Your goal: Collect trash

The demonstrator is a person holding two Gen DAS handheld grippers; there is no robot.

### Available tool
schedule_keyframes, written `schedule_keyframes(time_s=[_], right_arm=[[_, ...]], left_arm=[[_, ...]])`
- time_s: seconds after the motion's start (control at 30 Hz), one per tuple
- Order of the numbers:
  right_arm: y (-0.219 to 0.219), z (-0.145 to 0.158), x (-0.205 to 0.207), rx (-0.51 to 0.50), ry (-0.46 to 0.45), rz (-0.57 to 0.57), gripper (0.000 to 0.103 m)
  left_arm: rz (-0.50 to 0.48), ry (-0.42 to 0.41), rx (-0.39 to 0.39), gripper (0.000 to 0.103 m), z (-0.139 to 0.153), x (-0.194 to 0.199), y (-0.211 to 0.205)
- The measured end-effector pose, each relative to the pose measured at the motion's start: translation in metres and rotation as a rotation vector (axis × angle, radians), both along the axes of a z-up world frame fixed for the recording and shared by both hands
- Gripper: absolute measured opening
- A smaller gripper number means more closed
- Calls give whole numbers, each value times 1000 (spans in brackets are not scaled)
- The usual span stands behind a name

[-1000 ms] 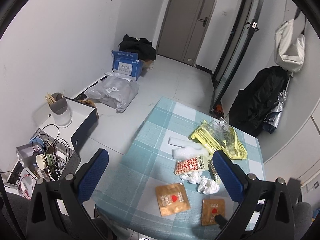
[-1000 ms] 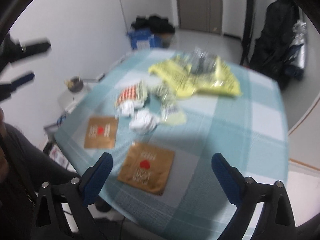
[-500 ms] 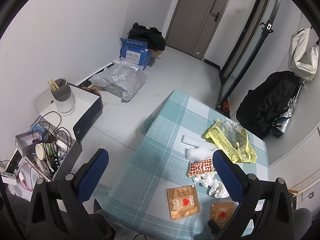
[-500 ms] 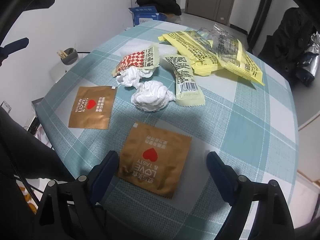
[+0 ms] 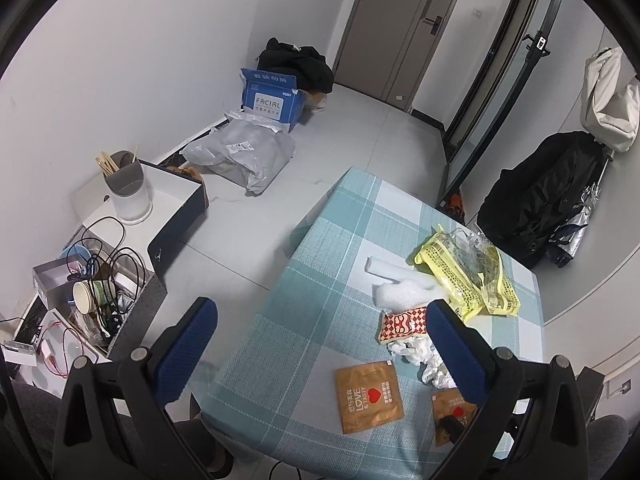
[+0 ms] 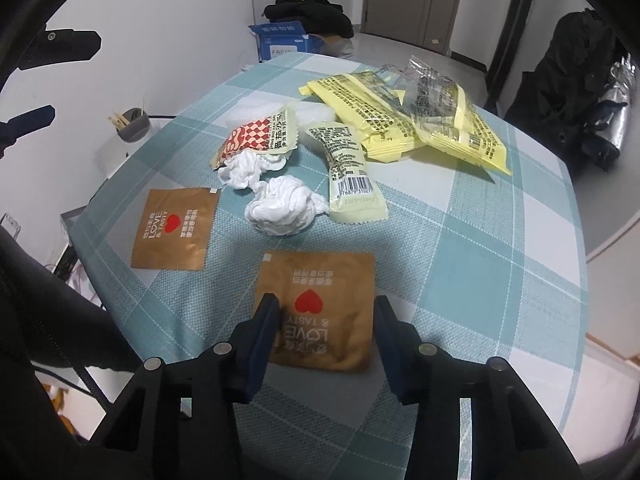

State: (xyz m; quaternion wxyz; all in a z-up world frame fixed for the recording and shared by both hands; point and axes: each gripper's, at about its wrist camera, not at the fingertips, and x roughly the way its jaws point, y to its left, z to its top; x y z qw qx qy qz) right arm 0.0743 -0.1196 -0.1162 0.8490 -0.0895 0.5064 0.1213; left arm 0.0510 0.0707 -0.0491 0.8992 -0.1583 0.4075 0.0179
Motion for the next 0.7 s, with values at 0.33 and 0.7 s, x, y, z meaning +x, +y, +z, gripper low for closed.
schedule_keyframes(time_s=[0.33, 0.7], right_arm=[[-21, 4, 4, 70, 2, -51, 3], [-26, 14, 5, 178, 0, -93, 12]], left_arm=[[5, 16, 14, 102, -5, 0, 0], [37, 1, -29, 102, -1, -5, 10]])
